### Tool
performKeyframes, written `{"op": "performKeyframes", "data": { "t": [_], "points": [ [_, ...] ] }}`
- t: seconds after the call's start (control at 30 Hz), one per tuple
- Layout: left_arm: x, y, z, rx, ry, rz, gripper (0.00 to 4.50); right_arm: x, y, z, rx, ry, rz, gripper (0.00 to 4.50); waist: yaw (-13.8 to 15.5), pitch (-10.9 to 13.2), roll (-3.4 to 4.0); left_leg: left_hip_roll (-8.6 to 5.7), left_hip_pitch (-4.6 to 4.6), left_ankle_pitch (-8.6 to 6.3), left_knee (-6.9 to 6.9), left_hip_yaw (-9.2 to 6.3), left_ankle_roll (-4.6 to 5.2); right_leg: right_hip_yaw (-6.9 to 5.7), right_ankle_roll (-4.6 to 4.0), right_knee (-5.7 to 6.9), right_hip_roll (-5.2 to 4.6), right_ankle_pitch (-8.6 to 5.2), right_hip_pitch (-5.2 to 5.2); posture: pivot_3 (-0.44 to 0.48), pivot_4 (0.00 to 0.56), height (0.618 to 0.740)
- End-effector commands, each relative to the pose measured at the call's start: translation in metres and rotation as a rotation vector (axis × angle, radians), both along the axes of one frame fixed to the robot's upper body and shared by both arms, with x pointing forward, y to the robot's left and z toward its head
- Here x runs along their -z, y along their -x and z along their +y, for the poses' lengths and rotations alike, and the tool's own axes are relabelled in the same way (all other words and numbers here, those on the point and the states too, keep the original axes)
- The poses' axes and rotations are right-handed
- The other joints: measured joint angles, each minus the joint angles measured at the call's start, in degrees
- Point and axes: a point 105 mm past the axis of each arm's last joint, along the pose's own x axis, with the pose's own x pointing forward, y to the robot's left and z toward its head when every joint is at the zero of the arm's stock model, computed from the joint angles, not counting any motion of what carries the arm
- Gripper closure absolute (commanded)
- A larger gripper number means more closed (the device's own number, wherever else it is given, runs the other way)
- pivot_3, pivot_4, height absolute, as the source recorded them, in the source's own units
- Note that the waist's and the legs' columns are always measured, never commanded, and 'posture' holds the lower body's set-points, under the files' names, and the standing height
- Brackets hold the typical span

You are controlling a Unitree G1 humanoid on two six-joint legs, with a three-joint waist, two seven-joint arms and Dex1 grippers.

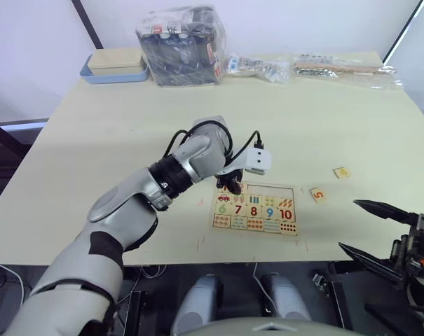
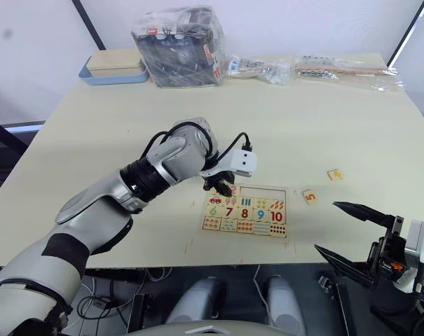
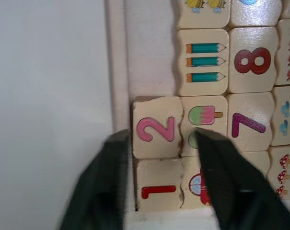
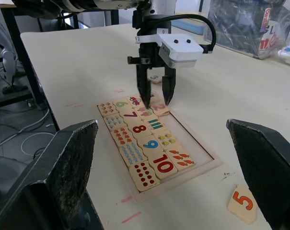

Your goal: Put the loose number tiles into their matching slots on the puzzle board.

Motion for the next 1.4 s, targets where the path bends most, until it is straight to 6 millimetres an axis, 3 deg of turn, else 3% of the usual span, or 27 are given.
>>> {"op": "performKeyframes", "data": {
  "t": [0.03,0.13,0.3,0.47,0.57,0.67,0.87,1.03,1.07,1.4],
  "points": [
    [-0.011,0.0,-0.006,0.02,0.029,-0.026,1.43,-0.007,0.001,0.003,-0.018,0.01,-0.037,0.0,0.0,0.0,0.0,0.0,0.0,0.0,0.0,0.0,0.0,0.0,0.0,0.0,0.0,0.0,0.0,0.0,0.15,0.74],
    [-0.018,-0.001,-0.007,0.016,0.05,-0.032,1.43,-0.007,0.001,0.003,-0.018,0.011,-0.04,0.0,0.0,0.0,0.0,0.0,0.0,0.0,0.0,0.0,0.0,0.0,0.0,0.0,0.0,0.0,0.0,0.0,0.15,0.74],
    [-0.049,-0.009,-0.003,-0.007,0.157,-0.036,1.43,-0.007,0.0,0.003,-0.016,0.012,-0.046,0.0,-0.01,0.0,0.0,0.0,-0.01,0.0,0.0,-0.01,0.0,-0.01,0.0,0.0,0.0,0.0,0.0,0.0,0.15,0.74],
    [-0.062,-0.018,0.001,-0.043,0.247,-0.051,1.43,-0.007,-0.001,0.003,-0.013,0.014,-0.05,0.0,-0.01,0.0,0.0,0.0,0.01,0.0,0.0,0.0,0.0,-0.01,0.0,0.0,0.0,0.0,0.0,0.0,0.15,0.74],
    [-0.068,-0.011,-0.007,0.002,0.478,0.061,1.43,-0.007,-0.002,0.002,-0.01,0.014,-0.054,0.0,-0.03,0.0,0.01,0.0,0.01,0.0,0.01,-0.01,0.0,-0.01,0.0,0.02,0.0,0.0,0.0,0.0,0.15,0.74],
    [-0.055,-0.018,0.005,-0.001,0.444,0.035,1.43,-0.007,-0.003,0.002,-0.009,0.012,-0.056,0.0,-0.05,0.0,0.01,0.01,0.02,0.01,0.0,-0.02,-0.01,-0.01,-0.01,0.01,-0.02,0.01,-0.01,0.0,0.15,0.74],
    [-0.041,-0.025,0.011,0.05,0.482,-0.059,1.43,-0.006,-0.003,0.003,-0.01,0.009,-0.055,0.0,0.09,0.0,0.0,-0.02,0.01,0.0,0.01,-0.01,-0.01,0.0,-0.01,0.01,-0.04,0.01,-0.01,0.0,0.15,0.74],
    [-0.026,-0.026,0.016,0.078,0.496,-0.09,3.62,-0.005,-0.003,0.003,-0.008,0.007,-0.052,0.0,0.13,0.0,0.0,-0.02,0.01,0.01,0.01,-0.01,-0.01,-0.01,-0.01,0.01,-0.05,0.02,-0.01,0.0,0.15,0.74],
    [-0.023,-0.026,0.017,0.084,0.491,-0.098,4.27,-0.005,-0.004,0.003,-0.008,0.007,-0.052,0.0,0.14,0.0,0.0,-0.02,0.01,0.0,0.01,-0.02,-0.01,-0.01,-0.01,0.01,-0.05,0.02,-0.01,0.0,0.15,0.74],
    [-0.007,-0.028,0.019,0.1,0.474,-0.128,4.4,-0.005,-0.004,0.002,-0.005,0.008,-0.05,0.0,0.14,0.0,0.0,-0.04,0.01,0.0,0.02,-0.01,-0.01,-0.01,-0.01,0.02,-0.05,0.02,0.0,0.0,0.15,0.74]
  ]
}}
